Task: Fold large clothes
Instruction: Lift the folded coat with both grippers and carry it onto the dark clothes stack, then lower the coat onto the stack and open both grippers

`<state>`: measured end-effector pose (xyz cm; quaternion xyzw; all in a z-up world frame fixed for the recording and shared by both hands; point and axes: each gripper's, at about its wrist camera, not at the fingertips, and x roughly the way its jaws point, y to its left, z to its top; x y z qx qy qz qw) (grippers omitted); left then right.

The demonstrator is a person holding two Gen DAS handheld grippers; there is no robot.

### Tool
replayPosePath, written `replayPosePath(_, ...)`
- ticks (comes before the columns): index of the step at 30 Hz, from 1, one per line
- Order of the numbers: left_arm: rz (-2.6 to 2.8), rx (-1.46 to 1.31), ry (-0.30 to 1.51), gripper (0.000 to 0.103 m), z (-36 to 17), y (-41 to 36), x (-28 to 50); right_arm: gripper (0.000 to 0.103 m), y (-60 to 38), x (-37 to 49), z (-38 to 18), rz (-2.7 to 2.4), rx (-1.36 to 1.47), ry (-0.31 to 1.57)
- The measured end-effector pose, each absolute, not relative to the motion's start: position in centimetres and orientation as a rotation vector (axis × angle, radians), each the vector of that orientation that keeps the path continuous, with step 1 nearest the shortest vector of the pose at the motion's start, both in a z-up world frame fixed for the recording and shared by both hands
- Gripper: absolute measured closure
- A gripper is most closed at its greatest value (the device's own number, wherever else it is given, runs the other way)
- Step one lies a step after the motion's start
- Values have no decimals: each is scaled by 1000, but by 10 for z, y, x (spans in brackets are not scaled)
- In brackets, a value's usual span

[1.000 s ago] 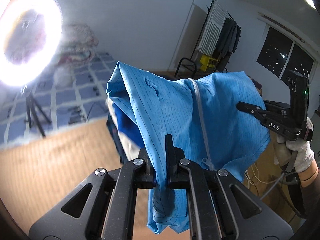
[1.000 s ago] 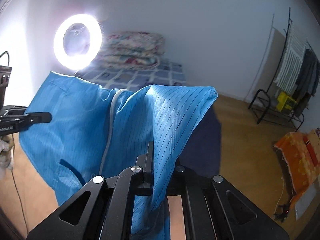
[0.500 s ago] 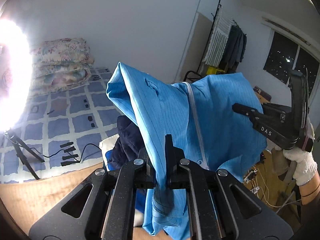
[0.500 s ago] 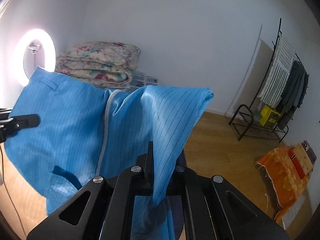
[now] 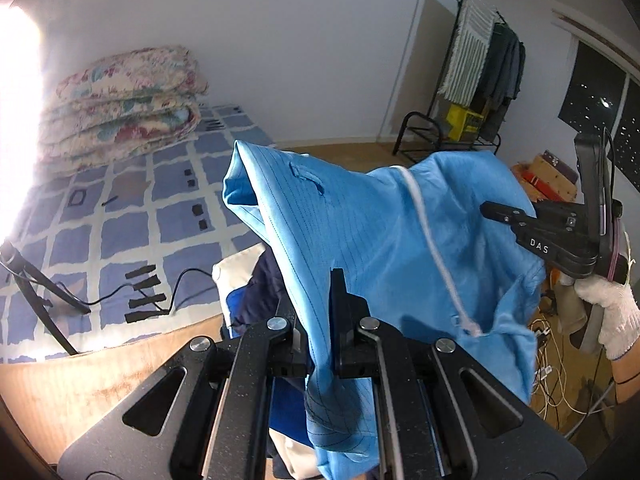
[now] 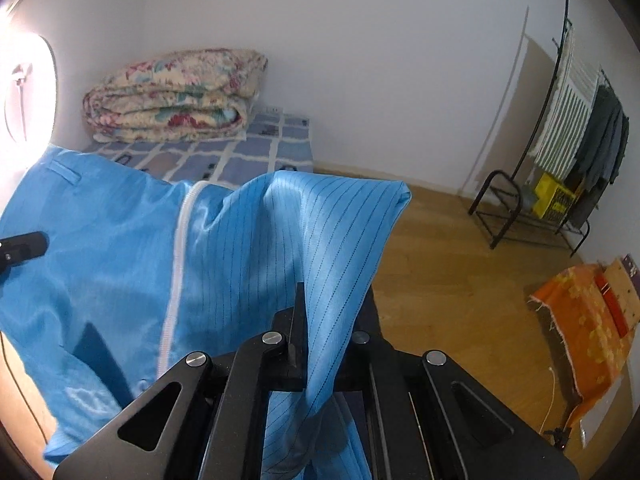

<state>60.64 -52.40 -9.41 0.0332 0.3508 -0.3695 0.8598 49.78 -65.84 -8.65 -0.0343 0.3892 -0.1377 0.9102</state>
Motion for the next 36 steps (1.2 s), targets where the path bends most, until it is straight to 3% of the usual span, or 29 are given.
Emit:
replayPosePath(12, -740, 60, 772, 98, -127, -529, 618, 97, -677, 514, -117, -268, -24, 835)
replayPosePath(15, -730, 66, 778, 96, -128, -529, 617, 87, -678, 518, -117, -283, -32, 829)
replayPosePath(18, -716, 64, 787, 87, -128, -529, 616, 85, -679, 515, -119, -306, -56, 834)
replayPosePath(19, -707, 62, 793, 76, -128, -527, 616, 84, -679, 514, -119, -312, -60, 837)
replayPosePath(22, -693, 41, 810, 52, -128, -522, 615, 70, -679, 508, -119, -369, -90, 835)
replayPosePath(24, -682, 56, 803, 48, -127, -520, 611, 47, -678, 503, -117, -412, -116, 821)
replayPosePath(26, -671, 77, 798, 45, -124, -518, 605, 35, -676, 497, -114, -440, -129, 804)
replayPosePath(36, -665, 113, 762, 42, -103, -505, 571, 34, -673, 466, -87, -436, -75, 749)
